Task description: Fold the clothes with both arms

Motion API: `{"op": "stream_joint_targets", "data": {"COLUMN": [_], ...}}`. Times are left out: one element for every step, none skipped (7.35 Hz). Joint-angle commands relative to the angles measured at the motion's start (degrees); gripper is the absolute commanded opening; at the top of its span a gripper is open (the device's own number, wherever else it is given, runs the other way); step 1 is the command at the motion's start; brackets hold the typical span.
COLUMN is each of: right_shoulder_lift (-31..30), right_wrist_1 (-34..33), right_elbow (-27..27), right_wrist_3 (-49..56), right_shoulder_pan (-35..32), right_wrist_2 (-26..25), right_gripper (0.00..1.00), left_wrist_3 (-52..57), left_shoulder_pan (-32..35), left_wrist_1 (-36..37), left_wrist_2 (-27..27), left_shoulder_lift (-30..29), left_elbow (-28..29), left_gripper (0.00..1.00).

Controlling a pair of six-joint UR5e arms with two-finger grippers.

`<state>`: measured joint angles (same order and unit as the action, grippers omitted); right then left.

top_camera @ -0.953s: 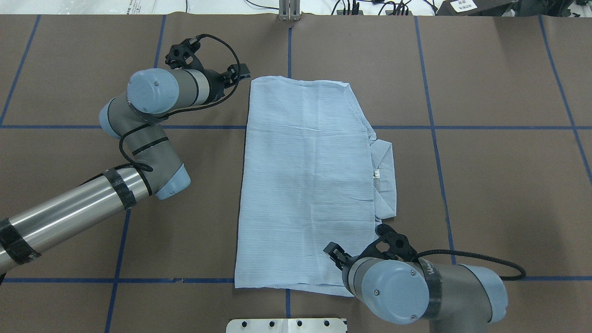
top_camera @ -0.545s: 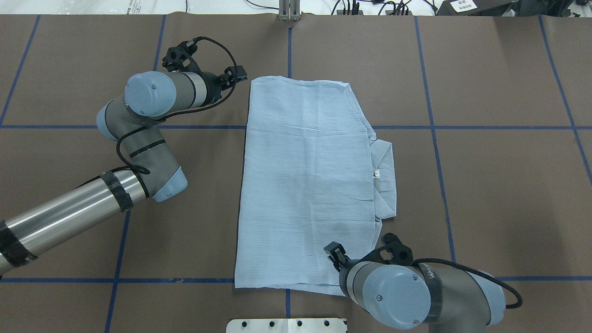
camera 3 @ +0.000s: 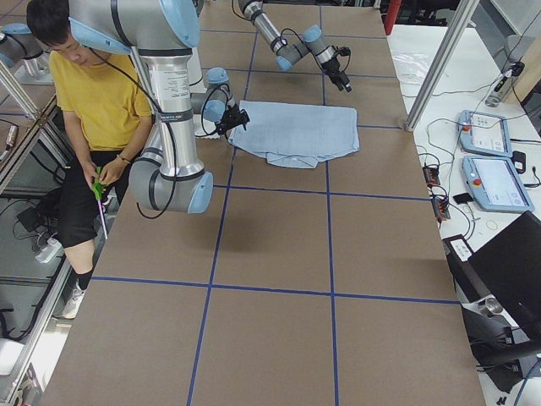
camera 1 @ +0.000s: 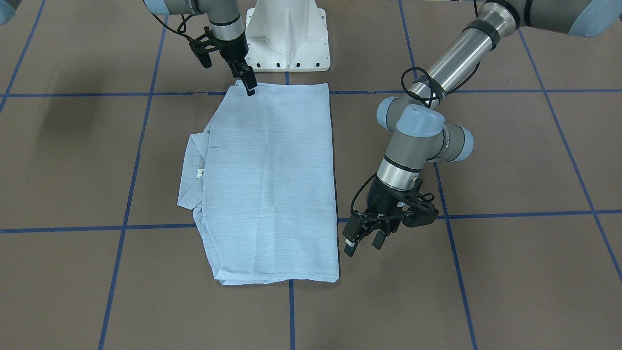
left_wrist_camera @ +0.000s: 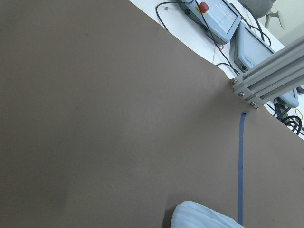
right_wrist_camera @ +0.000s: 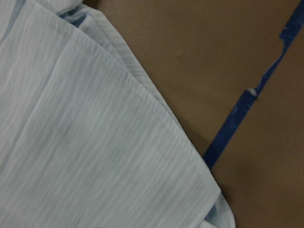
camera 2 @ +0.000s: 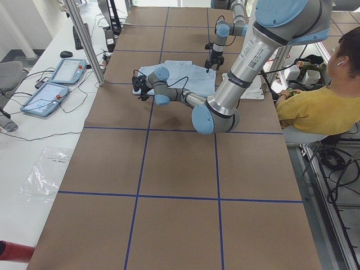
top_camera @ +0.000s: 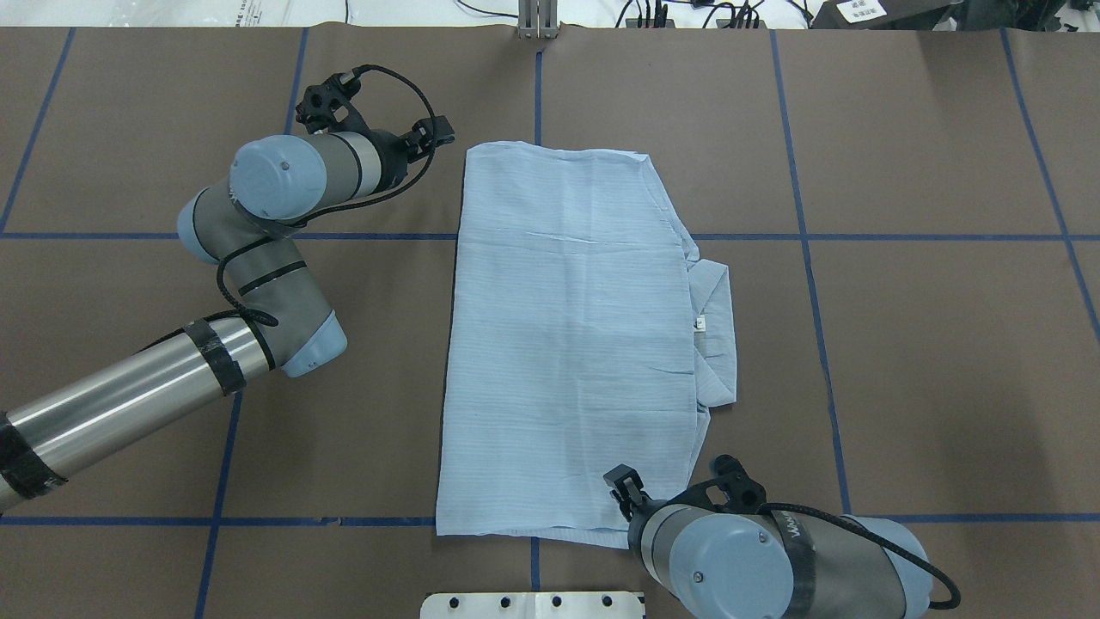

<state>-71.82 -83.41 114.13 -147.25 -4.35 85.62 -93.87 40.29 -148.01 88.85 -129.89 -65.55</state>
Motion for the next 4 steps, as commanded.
{"op": "stream_joint_targets", "data": {"right_shoulder_lift": [-0.1,0.0,-0.1,-0.2], "right_wrist_1": [0.0,0.0,0.0,0.0], "right_elbow": [-0.7,-1.2,-1.2,-1.3], "right_wrist_3": [-1.6,-1.7,-1.8,-2.9], "right_shoulder_pan": [0.2,0.2,0.2,0.2], "right_wrist_2": [-0.8,-1.1,-1.2,-1.2], "right_gripper": [0.93,0.92,0.85,0.47], "left_wrist_3": [0.0,0.0,0.0,0.0], "left_shoulder_pan": [0.1,0.0,0.1,0.0], "left_wrist_1": [0.0,0.0,0.1,0.0], "left_wrist_2": [-0.3,-0.3,-0.3,-0.3], "left_shoulder_lift": [0.0,0.0,0.0,0.0], "left_elbow": [0.0,0.0,0.0,0.0], "left_gripper": [1.00,1.00,1.00,1.00]}}
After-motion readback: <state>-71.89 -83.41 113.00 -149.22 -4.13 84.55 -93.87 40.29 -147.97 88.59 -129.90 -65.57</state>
